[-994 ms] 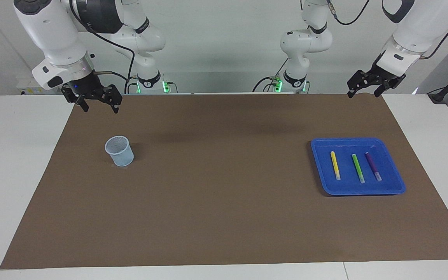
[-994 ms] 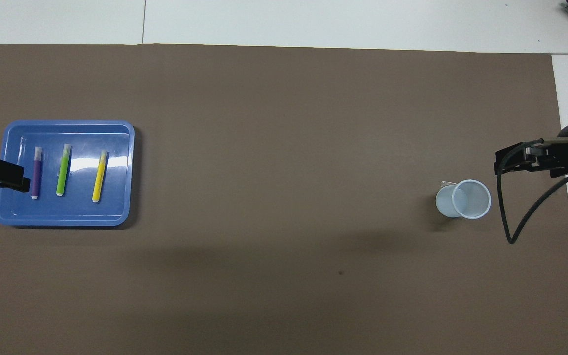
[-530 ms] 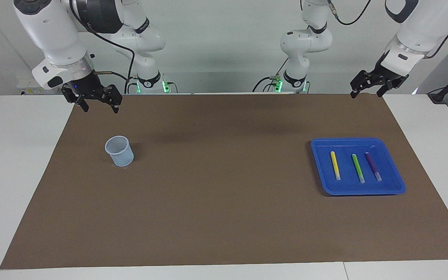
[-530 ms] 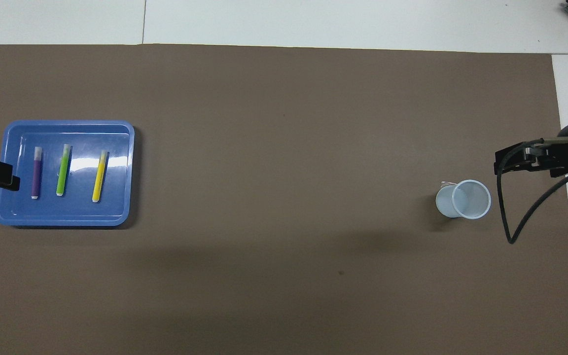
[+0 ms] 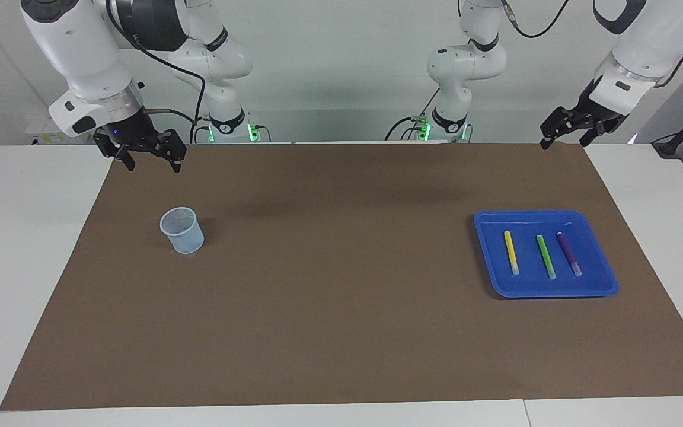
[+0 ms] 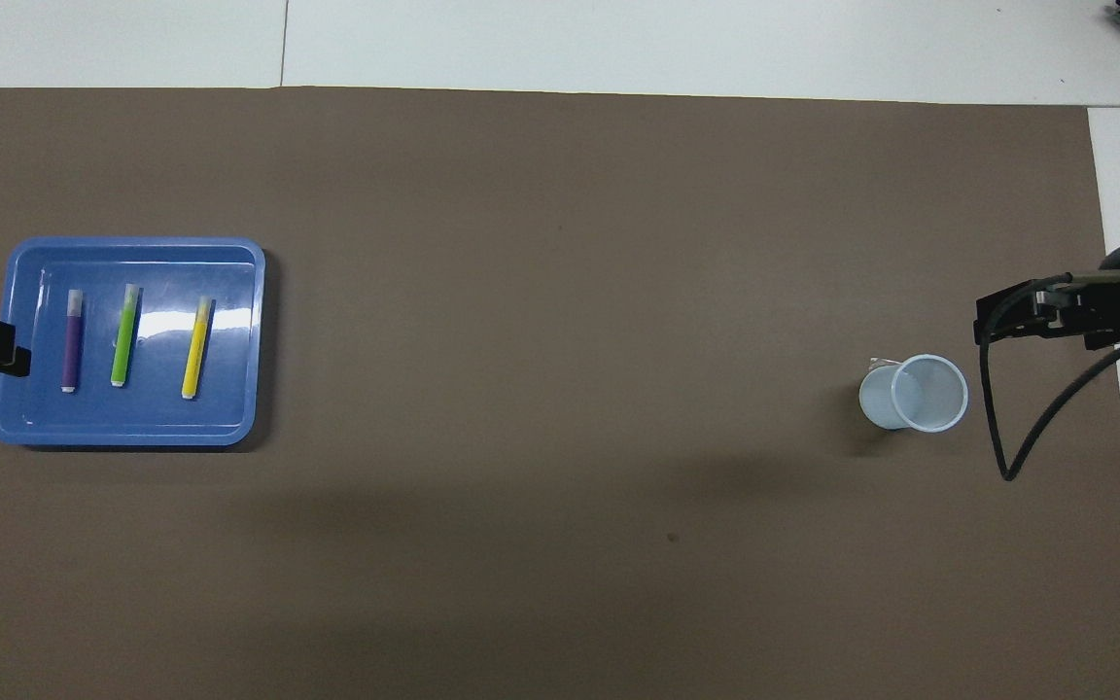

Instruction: Transfer and insert pens with both arms

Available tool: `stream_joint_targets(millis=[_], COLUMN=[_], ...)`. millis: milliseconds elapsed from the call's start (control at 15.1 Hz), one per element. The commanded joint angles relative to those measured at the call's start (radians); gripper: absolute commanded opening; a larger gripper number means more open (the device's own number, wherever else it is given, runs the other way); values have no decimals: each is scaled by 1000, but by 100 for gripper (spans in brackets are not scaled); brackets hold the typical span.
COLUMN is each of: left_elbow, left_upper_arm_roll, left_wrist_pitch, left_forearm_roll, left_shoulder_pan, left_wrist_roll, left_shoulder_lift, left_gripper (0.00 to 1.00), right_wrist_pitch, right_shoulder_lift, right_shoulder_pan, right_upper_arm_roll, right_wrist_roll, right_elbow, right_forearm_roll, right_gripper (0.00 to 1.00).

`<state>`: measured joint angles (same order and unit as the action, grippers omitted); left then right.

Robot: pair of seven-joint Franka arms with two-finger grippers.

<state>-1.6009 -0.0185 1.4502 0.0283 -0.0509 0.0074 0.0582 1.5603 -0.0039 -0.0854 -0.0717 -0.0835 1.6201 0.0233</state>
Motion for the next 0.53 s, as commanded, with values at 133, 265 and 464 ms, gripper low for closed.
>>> stream_joint_targets(millis=[133,265,464], left_elbow=[-25,-25,-30], left_upper_arm_roll=[-6,-8,-8], left_wrist_pitch=[-14,-10,-1], left_forearm_roll=[9,9,9], left_shoulder_pan=[-12,-23,-18], left_wrist_roll=[-4,-3,-6], left_shoulder_lift=[25,25,26], left_gripper=[100,100,100], right_wrist_pitch=[-11,-11,-11], right_shoulder_lift=[2,2,2], right_shoulder_pan=[6,6,6], right_upper_arm_roll=[0,0,0], right_wrist_roll=[11,11,11], right_elbow=[-5,-5,-5], right_forearm_roll=[-11,-11,-11], right_gripper=[100,100,100])
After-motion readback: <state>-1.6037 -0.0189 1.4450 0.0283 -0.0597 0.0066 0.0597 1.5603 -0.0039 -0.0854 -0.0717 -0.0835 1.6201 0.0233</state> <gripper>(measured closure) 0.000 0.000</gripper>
